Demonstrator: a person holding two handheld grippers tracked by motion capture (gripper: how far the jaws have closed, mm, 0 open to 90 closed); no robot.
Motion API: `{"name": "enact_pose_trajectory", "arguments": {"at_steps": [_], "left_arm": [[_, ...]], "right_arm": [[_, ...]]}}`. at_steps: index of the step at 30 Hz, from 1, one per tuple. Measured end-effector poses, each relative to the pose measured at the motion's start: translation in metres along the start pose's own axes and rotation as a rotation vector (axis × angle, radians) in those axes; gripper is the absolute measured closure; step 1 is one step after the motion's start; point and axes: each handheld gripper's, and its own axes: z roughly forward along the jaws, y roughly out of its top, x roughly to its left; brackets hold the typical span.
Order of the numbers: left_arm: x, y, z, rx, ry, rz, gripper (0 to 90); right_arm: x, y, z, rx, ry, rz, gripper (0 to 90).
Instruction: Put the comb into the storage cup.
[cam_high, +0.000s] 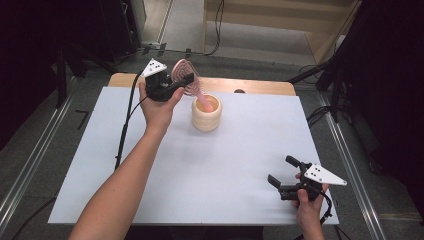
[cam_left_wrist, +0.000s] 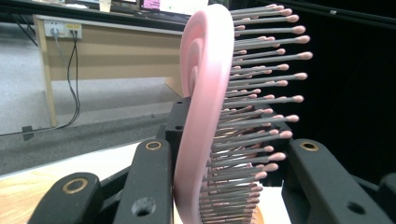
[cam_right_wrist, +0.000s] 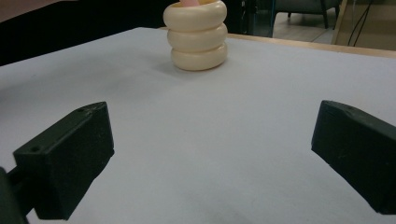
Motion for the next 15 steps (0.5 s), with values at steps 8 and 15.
{"name": "enact_pose_trajectory", "arguments": {"at_steps": [8, 15], "left_arm": [[0.000, -0.008, 0.005, 0.016, 0.002, -0.014, 64.5], [0.000, -0.016, 0.011, 0.043, 0.006, -0.016, 64.4]], "right_arm": [[-0.001, 0.000, 0.000, 0.000, -0.004, 0.002, 0.0], [-0.001, 0.000, 0.000, 0.000, -0.004, 0.001, 0.0]]}}
